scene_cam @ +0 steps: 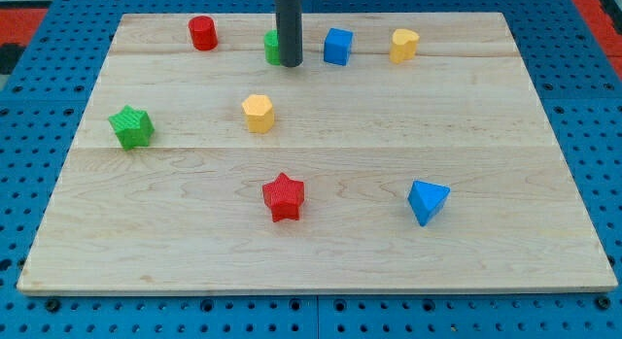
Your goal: Push the red circle slightly towards the bottom left
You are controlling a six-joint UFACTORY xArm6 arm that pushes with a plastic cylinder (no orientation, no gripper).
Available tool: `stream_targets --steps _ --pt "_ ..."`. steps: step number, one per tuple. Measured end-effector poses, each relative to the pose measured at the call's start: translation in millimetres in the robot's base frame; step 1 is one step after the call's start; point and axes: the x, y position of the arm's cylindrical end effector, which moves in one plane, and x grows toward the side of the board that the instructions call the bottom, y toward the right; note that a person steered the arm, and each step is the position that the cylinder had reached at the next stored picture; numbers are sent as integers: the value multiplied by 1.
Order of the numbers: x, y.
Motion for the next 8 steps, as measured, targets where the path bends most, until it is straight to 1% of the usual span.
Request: stream_targets --steps 1,2,3,4,5,6,7,8 --pt "2 0" --pt "19 -67" --pt "10 -170" --pt "-33 -213" --pt "-75 -211" --pt "-94 -176" --pt "-90 -103" --pt "-67 -105"
